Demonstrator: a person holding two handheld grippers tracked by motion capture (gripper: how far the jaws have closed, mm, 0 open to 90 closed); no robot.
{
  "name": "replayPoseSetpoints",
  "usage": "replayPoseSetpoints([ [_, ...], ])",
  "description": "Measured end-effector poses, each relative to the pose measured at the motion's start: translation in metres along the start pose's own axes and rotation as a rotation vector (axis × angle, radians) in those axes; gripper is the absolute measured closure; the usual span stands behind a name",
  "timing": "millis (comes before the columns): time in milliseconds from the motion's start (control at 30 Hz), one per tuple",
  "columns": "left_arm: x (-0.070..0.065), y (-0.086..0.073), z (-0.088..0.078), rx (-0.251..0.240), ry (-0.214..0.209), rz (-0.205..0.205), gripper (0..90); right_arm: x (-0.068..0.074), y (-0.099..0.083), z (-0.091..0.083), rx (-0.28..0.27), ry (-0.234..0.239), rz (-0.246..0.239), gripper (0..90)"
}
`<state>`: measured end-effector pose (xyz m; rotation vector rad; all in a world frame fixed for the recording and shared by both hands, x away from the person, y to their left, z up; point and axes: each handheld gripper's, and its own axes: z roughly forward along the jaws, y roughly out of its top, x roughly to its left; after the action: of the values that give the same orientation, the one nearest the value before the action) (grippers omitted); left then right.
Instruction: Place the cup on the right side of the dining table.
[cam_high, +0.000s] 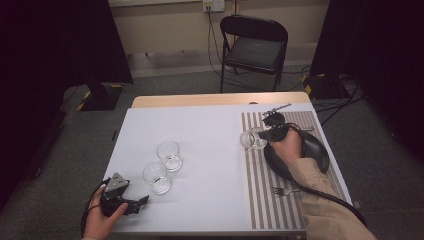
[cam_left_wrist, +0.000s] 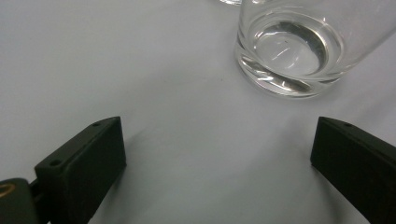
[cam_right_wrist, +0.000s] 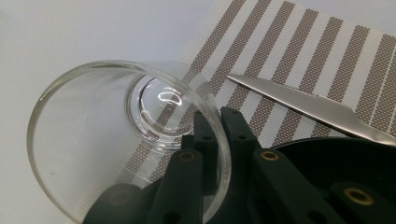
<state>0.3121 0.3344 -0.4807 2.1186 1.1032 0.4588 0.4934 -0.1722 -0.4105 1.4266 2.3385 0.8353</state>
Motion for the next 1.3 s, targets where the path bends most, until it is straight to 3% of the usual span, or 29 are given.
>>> replayPoseSetpoints([
  [433,0.0001,0.0,0.0,-0.001,-0.002,-0.002,2.5,-0.0078,-0.0012,-0.0045,0.001,-0.023,0.014,85.8],
  [1300,0.0,-0.0001,0.0001,-0.002,-0.001,-0.003,2.5,-0.0057,0.0083,-0.0054,-0.039,-0.06,0.038,82.8],
])
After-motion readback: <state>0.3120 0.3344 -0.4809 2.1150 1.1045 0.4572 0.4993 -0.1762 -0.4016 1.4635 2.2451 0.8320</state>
